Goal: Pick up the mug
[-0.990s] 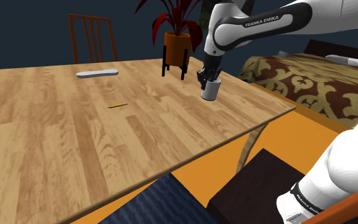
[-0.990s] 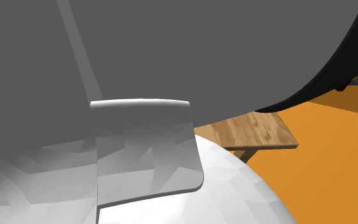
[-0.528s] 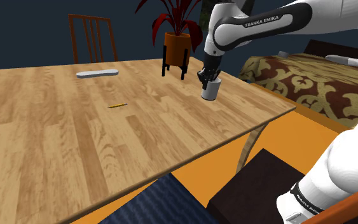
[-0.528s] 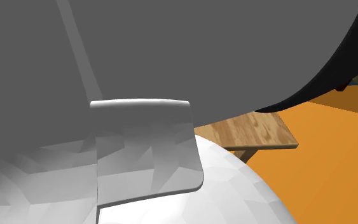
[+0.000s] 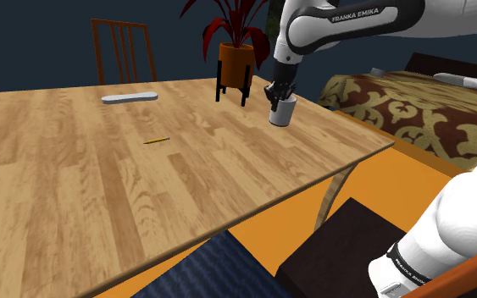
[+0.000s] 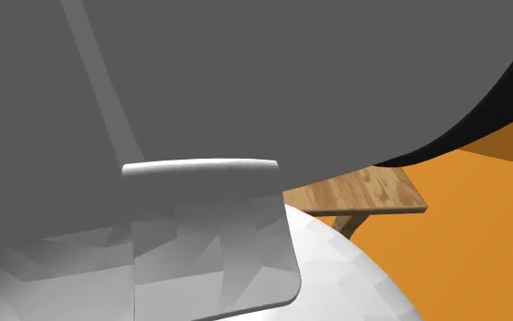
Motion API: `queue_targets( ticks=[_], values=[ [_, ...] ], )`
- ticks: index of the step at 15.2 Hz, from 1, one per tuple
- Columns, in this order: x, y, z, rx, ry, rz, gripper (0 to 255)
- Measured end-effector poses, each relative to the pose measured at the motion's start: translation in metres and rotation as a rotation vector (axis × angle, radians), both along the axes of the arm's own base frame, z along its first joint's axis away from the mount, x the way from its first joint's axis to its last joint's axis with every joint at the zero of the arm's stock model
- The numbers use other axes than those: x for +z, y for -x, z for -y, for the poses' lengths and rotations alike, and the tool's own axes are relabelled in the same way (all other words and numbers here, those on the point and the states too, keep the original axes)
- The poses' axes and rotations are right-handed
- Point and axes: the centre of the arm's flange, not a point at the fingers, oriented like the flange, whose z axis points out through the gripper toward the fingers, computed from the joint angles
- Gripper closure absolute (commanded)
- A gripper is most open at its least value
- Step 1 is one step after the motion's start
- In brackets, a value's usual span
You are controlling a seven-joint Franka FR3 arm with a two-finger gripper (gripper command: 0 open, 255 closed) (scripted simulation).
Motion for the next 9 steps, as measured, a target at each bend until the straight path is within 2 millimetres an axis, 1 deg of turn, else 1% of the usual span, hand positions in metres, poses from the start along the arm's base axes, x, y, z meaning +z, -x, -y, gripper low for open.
queue_targets(
  ticks=[8,9],
  values=[
    [0.043,0.001,-0.001,0.000,0.000,0.000,255],
    [0.046,0.001,0.000,0.000,0.000,0.000,255]
  ],
)
